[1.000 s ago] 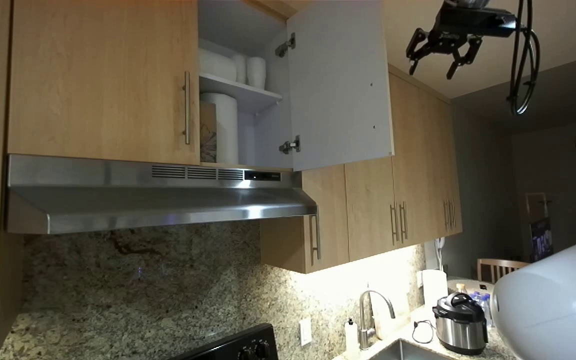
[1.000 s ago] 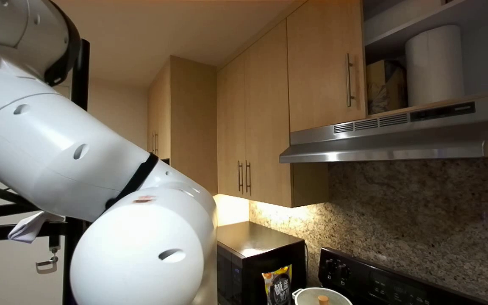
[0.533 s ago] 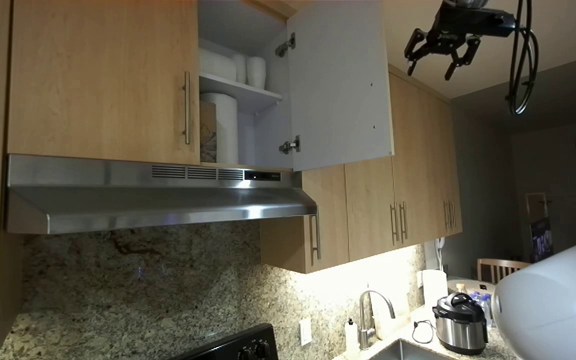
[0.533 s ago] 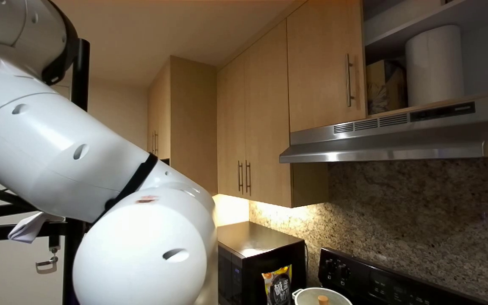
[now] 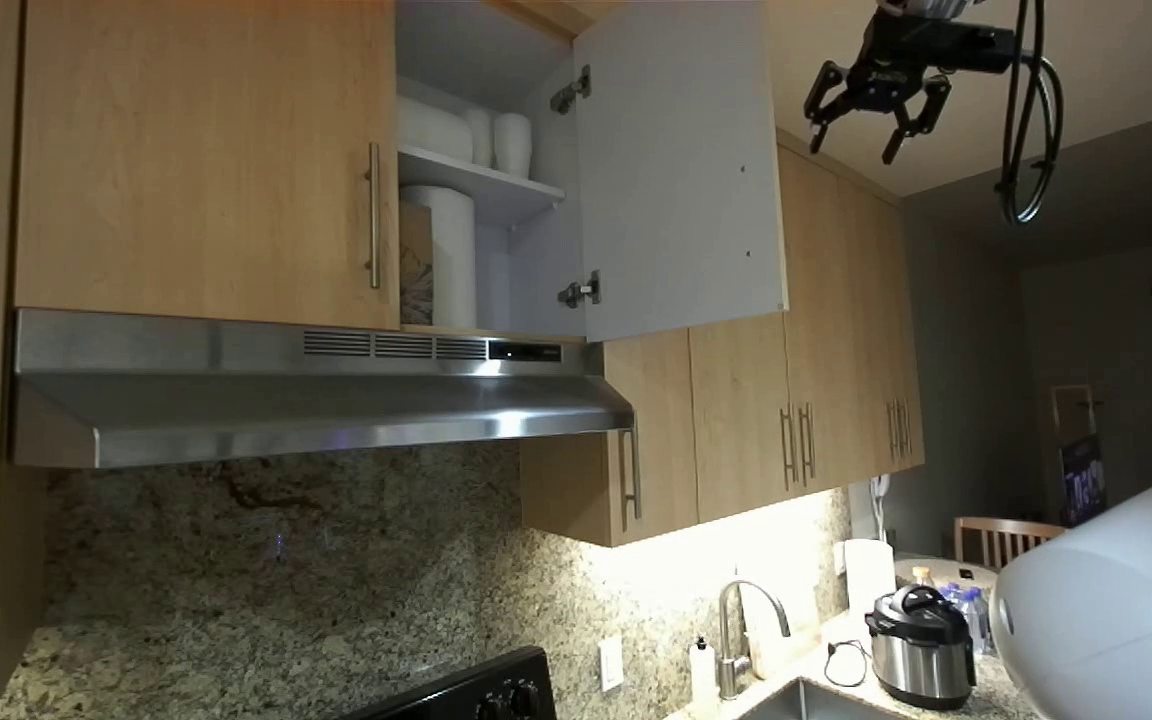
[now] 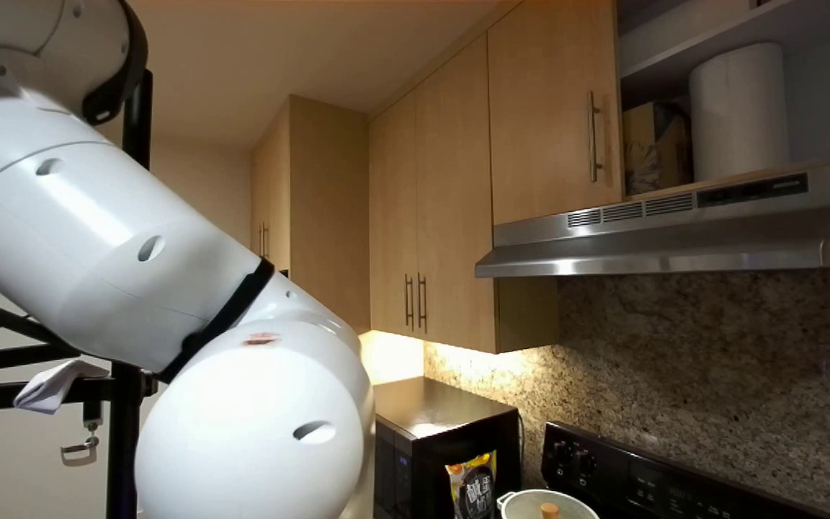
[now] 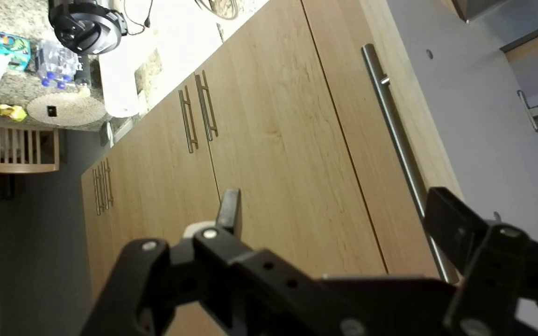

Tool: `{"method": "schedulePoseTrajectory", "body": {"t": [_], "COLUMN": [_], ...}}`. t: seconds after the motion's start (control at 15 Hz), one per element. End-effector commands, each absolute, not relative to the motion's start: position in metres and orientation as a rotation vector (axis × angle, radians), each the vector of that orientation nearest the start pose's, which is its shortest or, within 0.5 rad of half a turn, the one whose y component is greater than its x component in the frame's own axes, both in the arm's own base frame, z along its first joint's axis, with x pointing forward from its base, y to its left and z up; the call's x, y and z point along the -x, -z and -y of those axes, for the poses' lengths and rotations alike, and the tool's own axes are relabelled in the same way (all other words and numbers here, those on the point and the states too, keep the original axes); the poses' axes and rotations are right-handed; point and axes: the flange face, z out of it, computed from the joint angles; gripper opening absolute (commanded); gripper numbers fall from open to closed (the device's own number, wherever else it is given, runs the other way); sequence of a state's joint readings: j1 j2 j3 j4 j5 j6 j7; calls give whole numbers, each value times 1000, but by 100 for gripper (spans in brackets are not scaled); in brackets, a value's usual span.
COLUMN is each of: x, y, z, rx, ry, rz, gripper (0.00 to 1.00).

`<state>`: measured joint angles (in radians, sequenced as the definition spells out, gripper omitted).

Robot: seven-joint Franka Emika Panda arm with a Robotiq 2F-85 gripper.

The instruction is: Open and close the right cabinet door on top of the stove

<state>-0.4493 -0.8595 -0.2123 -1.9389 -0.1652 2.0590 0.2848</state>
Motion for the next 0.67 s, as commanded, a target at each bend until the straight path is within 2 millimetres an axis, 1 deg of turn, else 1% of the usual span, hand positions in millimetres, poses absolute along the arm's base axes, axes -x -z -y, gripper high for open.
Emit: {"method": "schedulePoseTrajectory", "body": {"t": [0.0,0.13,0.33,0.6], "x": [-181,-195,-210,-229], "y": [-871,-870,-869,-867], "z": [238,245,253,268], "rx": [2578,2605,2602,2619], "ry": [1494,1481,1468,1409], "rz": [-1407,-1384,-1354,-1344], "gripper": [100,100,100,100]}}
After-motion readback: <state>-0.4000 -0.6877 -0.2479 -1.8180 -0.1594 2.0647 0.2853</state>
